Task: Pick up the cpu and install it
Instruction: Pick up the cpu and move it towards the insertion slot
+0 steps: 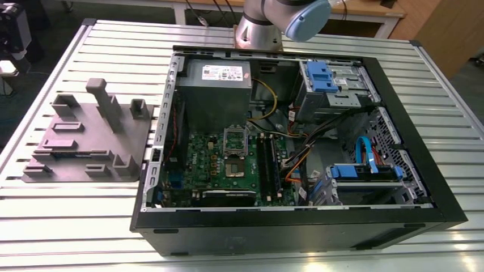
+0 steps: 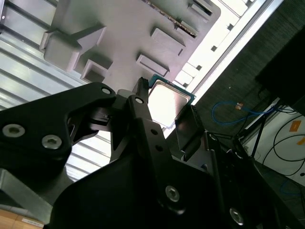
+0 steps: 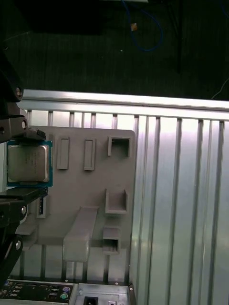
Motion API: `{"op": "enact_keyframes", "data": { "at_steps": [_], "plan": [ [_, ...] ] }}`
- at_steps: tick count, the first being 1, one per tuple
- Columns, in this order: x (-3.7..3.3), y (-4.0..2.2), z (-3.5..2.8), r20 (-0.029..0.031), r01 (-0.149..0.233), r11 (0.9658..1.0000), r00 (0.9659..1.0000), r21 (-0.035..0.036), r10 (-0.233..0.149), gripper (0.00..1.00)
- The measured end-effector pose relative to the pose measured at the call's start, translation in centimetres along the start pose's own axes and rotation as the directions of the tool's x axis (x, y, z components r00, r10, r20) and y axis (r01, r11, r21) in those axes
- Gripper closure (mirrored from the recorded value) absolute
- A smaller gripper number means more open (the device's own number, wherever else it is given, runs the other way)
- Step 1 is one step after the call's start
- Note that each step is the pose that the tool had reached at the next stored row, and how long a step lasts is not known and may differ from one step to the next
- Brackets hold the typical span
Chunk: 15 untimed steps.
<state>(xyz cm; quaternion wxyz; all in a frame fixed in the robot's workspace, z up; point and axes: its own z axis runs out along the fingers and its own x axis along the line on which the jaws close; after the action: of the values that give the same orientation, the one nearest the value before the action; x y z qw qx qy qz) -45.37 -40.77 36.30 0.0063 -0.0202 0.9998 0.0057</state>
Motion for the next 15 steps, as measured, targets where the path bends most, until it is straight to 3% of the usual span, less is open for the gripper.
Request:
{"op": "enact_keyframes", "data": {
  "at_steps": [10, 15],
  "plan": [
    [-0.01, 0.00, 0.00, 0.0001, -0.008, 1.0000, 1.0000, 0.0001, 0.008, 0.53],
    [-0.02, 0.01, -0.83, 0.0001, -0.008, 1.0000, 1.0000, 0.0002, 0.008, 0.53]
  ]
}}
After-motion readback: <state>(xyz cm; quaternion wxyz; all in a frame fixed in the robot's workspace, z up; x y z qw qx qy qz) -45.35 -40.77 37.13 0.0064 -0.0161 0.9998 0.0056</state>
